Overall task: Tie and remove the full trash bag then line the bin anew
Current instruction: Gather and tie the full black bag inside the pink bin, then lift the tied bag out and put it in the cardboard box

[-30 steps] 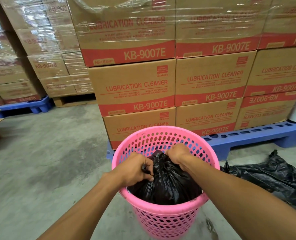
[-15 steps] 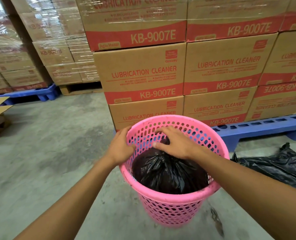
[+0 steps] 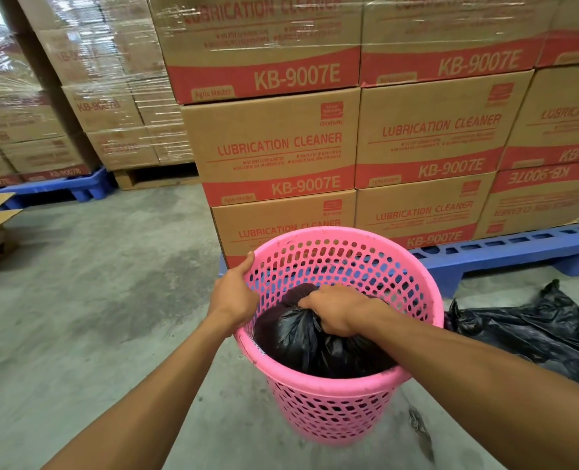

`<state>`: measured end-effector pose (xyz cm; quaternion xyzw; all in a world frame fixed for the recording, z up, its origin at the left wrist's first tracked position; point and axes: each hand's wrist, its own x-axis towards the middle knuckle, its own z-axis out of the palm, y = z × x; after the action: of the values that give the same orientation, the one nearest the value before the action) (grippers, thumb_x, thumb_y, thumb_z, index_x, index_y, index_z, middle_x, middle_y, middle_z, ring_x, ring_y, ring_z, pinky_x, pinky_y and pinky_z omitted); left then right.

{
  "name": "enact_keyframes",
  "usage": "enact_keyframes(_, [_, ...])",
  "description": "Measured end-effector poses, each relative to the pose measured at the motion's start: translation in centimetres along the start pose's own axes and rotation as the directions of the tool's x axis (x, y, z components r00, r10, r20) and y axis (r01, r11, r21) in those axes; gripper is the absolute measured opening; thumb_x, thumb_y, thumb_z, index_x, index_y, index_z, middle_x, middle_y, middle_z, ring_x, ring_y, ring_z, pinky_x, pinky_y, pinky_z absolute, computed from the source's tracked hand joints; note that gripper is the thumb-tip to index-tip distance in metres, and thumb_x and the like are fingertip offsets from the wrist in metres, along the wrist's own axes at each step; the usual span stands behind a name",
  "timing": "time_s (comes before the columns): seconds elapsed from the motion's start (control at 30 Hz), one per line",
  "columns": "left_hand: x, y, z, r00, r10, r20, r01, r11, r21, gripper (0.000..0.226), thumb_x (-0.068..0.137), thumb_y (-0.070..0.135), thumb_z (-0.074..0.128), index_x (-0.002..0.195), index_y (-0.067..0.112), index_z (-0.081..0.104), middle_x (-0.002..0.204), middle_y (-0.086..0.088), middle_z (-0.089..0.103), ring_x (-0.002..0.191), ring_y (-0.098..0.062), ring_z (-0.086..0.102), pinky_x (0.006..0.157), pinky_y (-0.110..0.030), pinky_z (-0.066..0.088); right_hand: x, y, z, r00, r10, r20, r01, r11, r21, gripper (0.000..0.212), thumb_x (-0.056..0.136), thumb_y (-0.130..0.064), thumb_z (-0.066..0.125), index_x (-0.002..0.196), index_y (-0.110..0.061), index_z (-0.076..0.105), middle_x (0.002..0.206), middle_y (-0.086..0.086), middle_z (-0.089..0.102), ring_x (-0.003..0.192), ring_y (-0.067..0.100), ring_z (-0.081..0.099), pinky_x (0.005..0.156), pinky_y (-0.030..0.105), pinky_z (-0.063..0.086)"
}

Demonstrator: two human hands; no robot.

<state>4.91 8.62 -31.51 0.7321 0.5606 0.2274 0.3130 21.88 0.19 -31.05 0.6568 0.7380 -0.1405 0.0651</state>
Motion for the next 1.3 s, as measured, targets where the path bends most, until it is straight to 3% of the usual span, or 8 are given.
enact_keyframes(0.2, [-0.6,0.7,-0.1,1.000,-0.020,0.003,0.020,0.999,-0.030,0.076,0.081,-0.009,0.047,0.147,0.027,0.036,0.127,-0.004,0.065,0.103,-0.028,0.065,0.091,-0.040,0.055,-0.8,-0.3,-3.4,0.984,0.004,-0.179,0.000,1.000,0.022,0.050,0.083,-0.006,0.050,0.125,-0.029,0.061,0.120,0.004,0.066,0.111,0.032,0.058,0.085,0.039,0.045])
enact_keyframes(0.43, [-1.1,1.2,0.6,1.000,0.005,-0.007,-0.005,1.000,0.003,0.077,0.080,-0.006,0.047,0.148,0.028,0.033,0.127,-0.006,0.064,0.107,-0.030,0.063,0.093,-0.043,0.054,-1.8,-0.1,-5.6,0.991,0.061,-0.115,-0.052,0.995,0.082,0.038,0.084,-0.006,0.050,0.107,-0.031,0.068,0.095,-0.006,0.064,0.087,0.022,0.053,0.071,0.032,0.037])
enact_keyframes(0.53, [-1.1,1.2,0.9,1.000,0.008,-0.014,-0.008,1.000,0.009,0.075,0.082,-0.004,0.049,0.148,0.029,0.033,0.128,-0.005,0.064,0.110,-0.029,0.062,0.096,-0.040,0.052,-2.0,-1.2,-5.7,0.984,0.043,-0.174,-0.040,0.999,0.022,0.031,0.083,-0.009,0.052,0.103,-0.027,0.067,0.100,-0.001,0.069,0.084,0.025,0.056,0.067,0.032,0.037])
enact_keyframes(0.67, [-0.7,1.0,1.0,1.000,0.022,-0.015,-0.022,1.000,0.009,0.072,0.085,-0.001,0.052,0.148,0.028,0.034,0.128,-0.005,0.064,0.108,-0.027,0.062,0.086,-0.032,0.051,-1.5,-4.1,-5.5,0.965,-0.037,-0.260,-0.011,0.984,-0.177,0.028,0.085,-0.013,0.055,0.110,-0.022,0.064,0.085,0.001,0.061,0.078,0.028,0.056,0.063,0.033,0.035])
enact_keyframes(0.87, [-0.6,0.8,1.1,1.000,0.002,-0.009,-0.003,0.999,-0.047,0.077,0.082,-0.006,0.044,0.148,0.031,0.033,0.129,-0.006,0.060,0.095,-0.028,0.062,0.076,-0.033,0.052,-2.0,-3.5,-7.0,0.967,0.064,-0.248,-0.096,0.988,-0.118,0.029,0.084,-0.010,0.053,0.109,-0.020,0.066,0.095,0.004,0.065,0.087,0.029,0.059,0.068,0.036,0.042])
enact_keyframes(1.0, [0.1,0.3,1.2,0.997,-0.065,0.034,0.072,0.957,-0.281,0.069,0.084,-0.006,0.042,0.143,0.031,0.044,0.140,-0.003,0.053,0.114,-0.028,0.058,0.093,-0.029,0.049,-3.1,-3.5,-9.3,0.950,0.100,-0.295,-0.134,0.986,-0.095,0.036,0.084,-0.011,0.054,0.116,-0.025,0.065,0.111,0.007,0.066,0.102,0.034,0.062,0.075,0.037,0.043])
enact_keyframes(1.1, [1.0,0.1,0.6,0.982,-0.122,0.143,0.185,0.764,-0.619,0.049,0.089,0.004,0.053,0.132,0.027,0.056,0.141,-0.005,0.054,0.119,-0.028,0.058,0.105,-0.042,0.047,-3.9,-3.0,-11.2,0.939,0.140,-0.313,-0.164,0.985,-0.052,0.044,0.084,-0.009,0.055,0.124,-0.024,0.061,0.117,0.009,0.065,0.106,0.034,0.061,0.079,0.039,0.044])
enact_keyframes(1.3, [2.6,-1.0,0.1,0.952,-0.121,0.281,0.281,0.707,-0.649,0.059,0.078,0.002,0.055,0.132,0.024,0.058,0.136,-0.003,0.061,0.119,-0.023,0.061,0.108,-0.041,0.044,-3.7,-1.5,-13.3,0.949,0.186,-0.256,-0.173,0.982,0.071,0.056,0.083,-0.003,0.052,0.128,-0.036,0.059,0.122,0.003,0.064,0.107,0.028,0.059,0.082,0.039,0.044])
